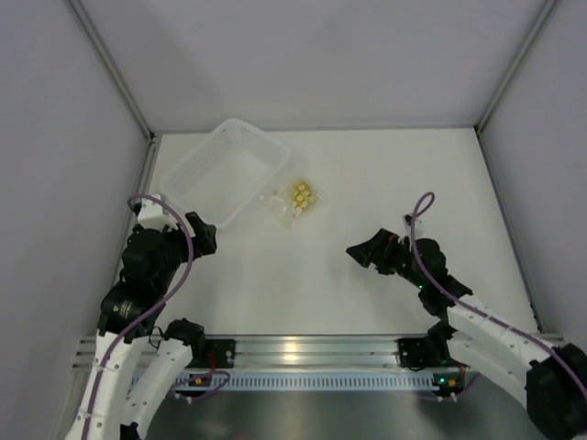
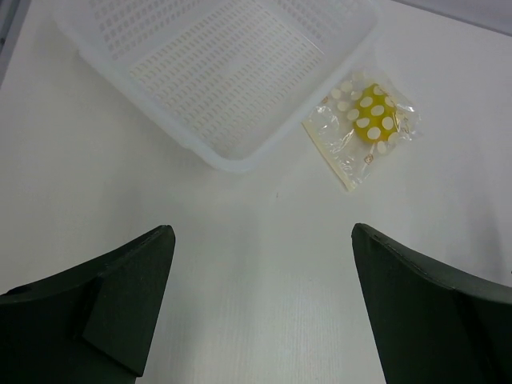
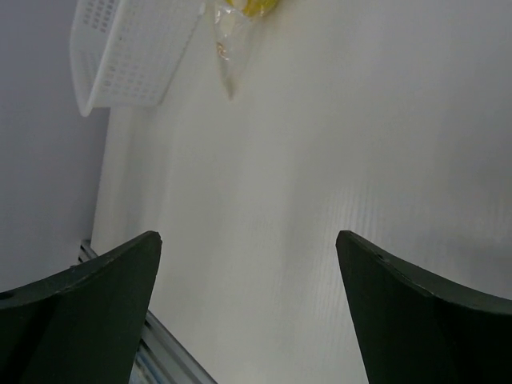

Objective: Open the zip-top bag and remove the fake food

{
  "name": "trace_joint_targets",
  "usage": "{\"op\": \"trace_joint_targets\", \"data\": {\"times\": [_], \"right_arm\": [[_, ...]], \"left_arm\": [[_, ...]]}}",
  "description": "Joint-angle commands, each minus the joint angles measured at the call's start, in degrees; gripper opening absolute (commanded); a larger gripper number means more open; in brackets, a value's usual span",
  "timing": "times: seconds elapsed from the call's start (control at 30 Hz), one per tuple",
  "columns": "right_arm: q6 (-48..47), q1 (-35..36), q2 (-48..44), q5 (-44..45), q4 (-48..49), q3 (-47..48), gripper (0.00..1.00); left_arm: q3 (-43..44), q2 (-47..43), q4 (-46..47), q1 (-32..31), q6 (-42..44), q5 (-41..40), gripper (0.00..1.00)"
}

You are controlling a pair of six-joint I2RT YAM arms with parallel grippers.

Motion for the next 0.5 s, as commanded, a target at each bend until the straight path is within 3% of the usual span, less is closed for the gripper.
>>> {"op": "trace_joint_targets", "data": {"times": [0.0, 0.2, 0.33, 0.47], "right_arm": [[2.24, 8.20, 10.16, 8.23, 27.72, 2.79, 0.91], [5.84, 15.94, 37.73, 17.03, 45.13, 9.11, 0.82], [7.25, 19.11, 51.21, 17.13, 53.33, 16.32, 0.74], [9.35, 19.90, 60.09, 19.24, 50.64, 24.50, 0.67]], "left_arm": [[-0.17, 0.98, 3.05, -0.06, 0.07, 0.90, 0.98], [-0.34, 0.36, 3.05, -0.06, -0.01, 0.38, 0.98], [-0.34, 0.80, 3.05, -0.06, 0.07, 0.38, 0.98], [-0.34, 1.33, 3.05, -0.06, -0.01, 0.64, 0.98]]}}
